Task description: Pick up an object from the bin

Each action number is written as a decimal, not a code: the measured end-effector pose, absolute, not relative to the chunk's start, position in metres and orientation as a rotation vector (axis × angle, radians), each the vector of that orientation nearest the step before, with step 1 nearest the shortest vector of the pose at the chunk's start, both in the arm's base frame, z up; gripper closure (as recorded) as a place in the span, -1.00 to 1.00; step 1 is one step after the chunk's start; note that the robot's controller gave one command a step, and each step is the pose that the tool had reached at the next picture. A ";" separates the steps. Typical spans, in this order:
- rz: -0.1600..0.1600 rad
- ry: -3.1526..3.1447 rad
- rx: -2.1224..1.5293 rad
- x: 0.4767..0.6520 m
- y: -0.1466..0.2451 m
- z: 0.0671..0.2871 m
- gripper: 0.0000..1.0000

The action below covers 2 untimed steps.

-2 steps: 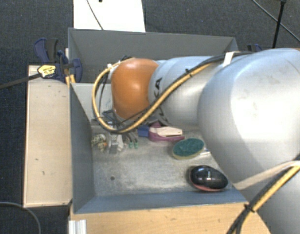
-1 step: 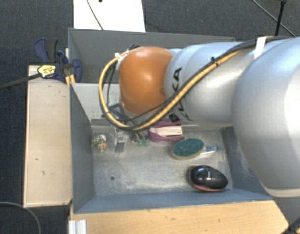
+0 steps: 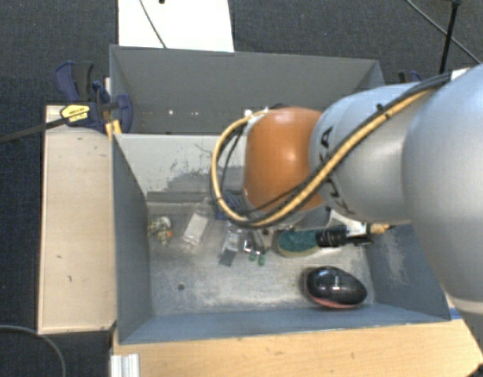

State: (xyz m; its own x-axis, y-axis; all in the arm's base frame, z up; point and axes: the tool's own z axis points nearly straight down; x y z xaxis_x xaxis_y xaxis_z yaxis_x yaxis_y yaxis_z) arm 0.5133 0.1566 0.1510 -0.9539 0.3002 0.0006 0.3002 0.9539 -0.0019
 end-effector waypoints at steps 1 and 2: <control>-0.001 -3.106 -0.477 0.514 0.158 0.151 -1.00; -0.003 -3.147 -0.069 0.593 0.184 0.078 -1.00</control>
Offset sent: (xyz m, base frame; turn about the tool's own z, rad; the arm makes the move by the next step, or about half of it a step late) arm 0.0000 0.0000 0.0000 0.0000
